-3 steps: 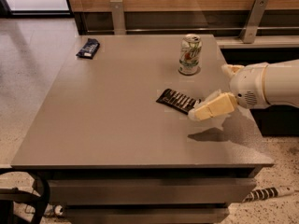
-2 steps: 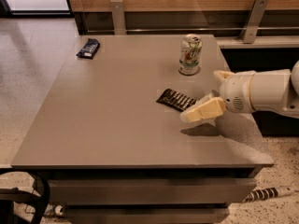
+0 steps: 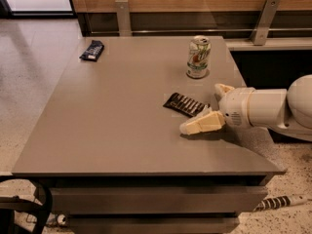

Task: Move rxbar chocolate near rxbar blueberry

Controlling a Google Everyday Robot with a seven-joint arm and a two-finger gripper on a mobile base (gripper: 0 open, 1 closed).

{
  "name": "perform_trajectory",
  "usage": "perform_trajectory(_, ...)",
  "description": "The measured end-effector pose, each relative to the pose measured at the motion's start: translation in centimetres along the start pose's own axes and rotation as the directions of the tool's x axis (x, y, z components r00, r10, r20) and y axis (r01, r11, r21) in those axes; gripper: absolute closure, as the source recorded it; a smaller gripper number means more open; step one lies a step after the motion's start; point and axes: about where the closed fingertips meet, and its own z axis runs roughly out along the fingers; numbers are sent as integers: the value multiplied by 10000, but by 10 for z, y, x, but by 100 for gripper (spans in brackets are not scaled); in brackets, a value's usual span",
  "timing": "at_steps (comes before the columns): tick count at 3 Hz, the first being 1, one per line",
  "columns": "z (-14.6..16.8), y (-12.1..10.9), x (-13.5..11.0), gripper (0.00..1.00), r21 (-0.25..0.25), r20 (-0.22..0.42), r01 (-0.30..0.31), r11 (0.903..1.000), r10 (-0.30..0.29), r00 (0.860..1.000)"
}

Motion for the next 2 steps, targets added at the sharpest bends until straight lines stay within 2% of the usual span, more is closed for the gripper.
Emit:
perform_trajectory(1,13,10,7,15,-78,148,81,9999,-80,9999)
perform_trajectory(2,19,17,9,38,-110,260,196,9997,-193,9995)
